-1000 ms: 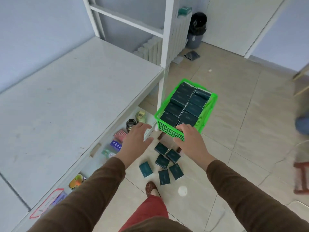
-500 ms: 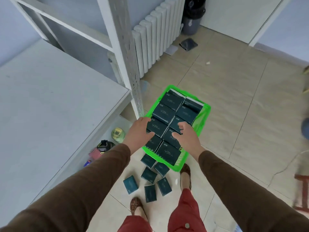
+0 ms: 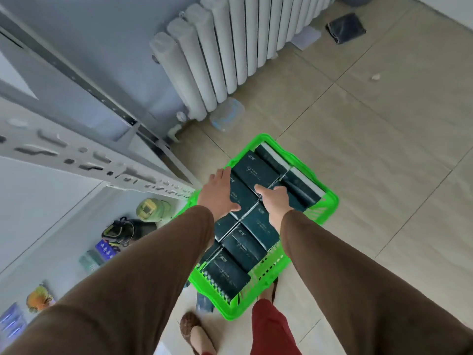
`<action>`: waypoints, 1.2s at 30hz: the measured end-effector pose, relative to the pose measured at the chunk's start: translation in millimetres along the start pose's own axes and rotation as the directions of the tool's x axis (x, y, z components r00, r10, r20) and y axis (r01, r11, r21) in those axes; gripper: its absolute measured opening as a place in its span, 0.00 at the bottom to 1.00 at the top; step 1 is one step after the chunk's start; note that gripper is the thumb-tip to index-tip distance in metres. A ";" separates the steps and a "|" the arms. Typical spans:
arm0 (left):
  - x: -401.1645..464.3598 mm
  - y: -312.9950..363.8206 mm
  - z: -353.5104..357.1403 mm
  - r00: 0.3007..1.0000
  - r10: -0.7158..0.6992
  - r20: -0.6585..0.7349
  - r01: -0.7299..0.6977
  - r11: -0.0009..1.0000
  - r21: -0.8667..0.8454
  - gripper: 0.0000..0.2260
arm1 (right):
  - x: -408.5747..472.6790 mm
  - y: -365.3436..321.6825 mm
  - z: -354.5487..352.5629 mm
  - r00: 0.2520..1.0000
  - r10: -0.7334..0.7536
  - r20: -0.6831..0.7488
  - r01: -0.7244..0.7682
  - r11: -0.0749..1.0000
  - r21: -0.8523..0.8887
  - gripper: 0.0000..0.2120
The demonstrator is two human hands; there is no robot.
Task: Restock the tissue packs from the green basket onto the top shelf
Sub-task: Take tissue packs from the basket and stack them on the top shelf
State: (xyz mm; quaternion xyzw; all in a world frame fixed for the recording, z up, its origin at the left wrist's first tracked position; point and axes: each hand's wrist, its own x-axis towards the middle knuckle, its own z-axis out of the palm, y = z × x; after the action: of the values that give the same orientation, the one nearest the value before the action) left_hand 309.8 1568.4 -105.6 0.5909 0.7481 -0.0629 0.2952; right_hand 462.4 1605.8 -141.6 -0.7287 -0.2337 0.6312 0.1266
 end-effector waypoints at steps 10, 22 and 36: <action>-2.1 -9.9 35.6 0.992 -0.087 -0.089 0.080 0.993 -0.082 0.52 | 35.9 2.4 21.0 0.989 0.129 0.078 -0.139 0.979 0.148 0.39; -91.7 -44.2 20.5 0.991 -0.132 -0.005 0.121 0.918 -0.378 0.28 | -51.9 32.7 17.5 0.995 -0.073 0.074 0.053 0.967 0.248 0.27; -514.0 -328.7 -1.9 0.808 -0.438 -0.393 0.119 0.776 -0.620 0.20 | -388.9 224.2 202.4 0.775 -0.535 0.336 0.557 0.830 0.036 0.22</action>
State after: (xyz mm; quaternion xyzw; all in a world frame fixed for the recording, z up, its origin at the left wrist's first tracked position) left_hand 71.7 1037.4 77.5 0.3475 0.8648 0.2786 0.2316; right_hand 268.2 1196.4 51.0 -0.5160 -0.4733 0.6728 0.2390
